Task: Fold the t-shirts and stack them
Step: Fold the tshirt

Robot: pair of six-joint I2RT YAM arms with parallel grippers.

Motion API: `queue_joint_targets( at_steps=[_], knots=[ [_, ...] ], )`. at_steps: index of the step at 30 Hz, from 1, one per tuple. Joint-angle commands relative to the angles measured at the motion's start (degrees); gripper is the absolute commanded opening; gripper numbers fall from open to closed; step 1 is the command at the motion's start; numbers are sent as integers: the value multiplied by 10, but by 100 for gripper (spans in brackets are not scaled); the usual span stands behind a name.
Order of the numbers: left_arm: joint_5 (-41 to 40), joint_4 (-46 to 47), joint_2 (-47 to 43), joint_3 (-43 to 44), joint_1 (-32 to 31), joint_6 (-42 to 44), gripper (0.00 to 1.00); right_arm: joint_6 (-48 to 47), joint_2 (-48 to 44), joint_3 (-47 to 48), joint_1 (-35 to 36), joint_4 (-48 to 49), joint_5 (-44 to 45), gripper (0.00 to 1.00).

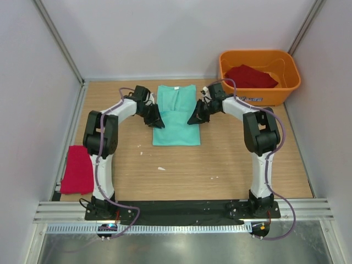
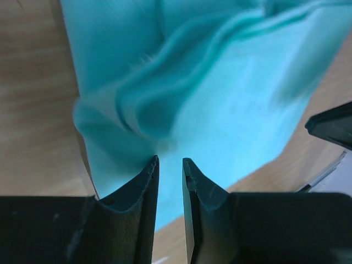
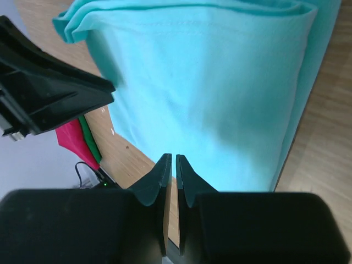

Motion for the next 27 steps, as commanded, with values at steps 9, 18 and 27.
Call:
queue_joint_targets(
  at_steps=[9, 18, 27],
  knots=[
    [57, 82, 81, 92, 21, -32, 24, 106, 79, 63, -24, 99, -71, 13],
    [71, 102, 105, 105, 36, -56, 24, 185, 119, 91, -53, 162, -88, 12],
    [86, 126, 156, 153, 56, -62, 25, 98, 171, 165, -59, 50, -1, 11]
  ],
)
